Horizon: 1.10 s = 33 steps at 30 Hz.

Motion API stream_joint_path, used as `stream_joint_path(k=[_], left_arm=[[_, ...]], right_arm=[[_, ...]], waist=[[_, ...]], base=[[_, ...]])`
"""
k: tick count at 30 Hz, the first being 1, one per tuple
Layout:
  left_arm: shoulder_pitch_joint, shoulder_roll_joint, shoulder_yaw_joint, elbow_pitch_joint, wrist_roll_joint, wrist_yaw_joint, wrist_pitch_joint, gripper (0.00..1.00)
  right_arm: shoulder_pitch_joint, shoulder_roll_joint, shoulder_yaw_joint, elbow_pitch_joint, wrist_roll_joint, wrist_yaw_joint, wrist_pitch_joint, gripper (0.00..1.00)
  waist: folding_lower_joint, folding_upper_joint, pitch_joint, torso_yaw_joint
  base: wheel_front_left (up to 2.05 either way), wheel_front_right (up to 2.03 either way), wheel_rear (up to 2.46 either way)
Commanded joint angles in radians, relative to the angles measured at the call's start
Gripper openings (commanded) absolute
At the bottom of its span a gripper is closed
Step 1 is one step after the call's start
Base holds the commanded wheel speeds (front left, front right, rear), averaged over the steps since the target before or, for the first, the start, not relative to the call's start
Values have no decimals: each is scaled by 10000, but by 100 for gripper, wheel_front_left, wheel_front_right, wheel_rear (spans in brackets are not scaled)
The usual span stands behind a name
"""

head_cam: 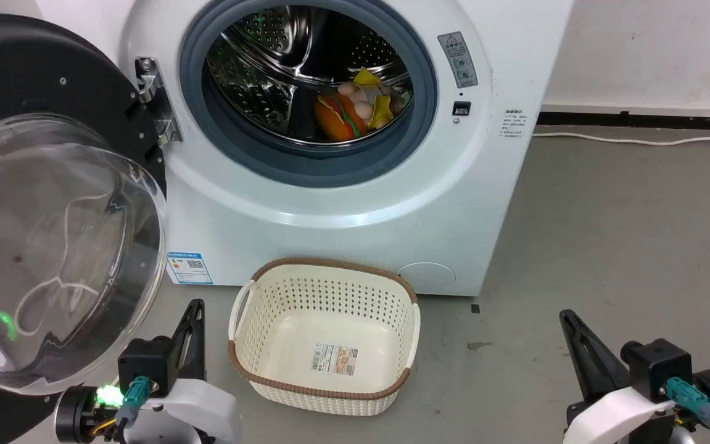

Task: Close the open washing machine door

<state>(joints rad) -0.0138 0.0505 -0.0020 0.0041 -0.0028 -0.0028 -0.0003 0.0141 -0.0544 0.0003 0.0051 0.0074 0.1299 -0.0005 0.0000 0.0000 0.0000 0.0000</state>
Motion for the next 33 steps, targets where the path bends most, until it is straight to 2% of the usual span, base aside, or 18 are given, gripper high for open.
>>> stream_joint_path(k=[1,33], left_arm=[[138,-3,20,-41,28,28,3,0],[138,-3,20,-41,28,28,3,0]], right_arm=[[-141,41,-3,-51,-74,8,5,0],[-141,41,-3,-51,-74,8,5,0]], waist=[[0,0,0,0],[0,0,0,0]], base=[[0,0,0],[0,0,0]])
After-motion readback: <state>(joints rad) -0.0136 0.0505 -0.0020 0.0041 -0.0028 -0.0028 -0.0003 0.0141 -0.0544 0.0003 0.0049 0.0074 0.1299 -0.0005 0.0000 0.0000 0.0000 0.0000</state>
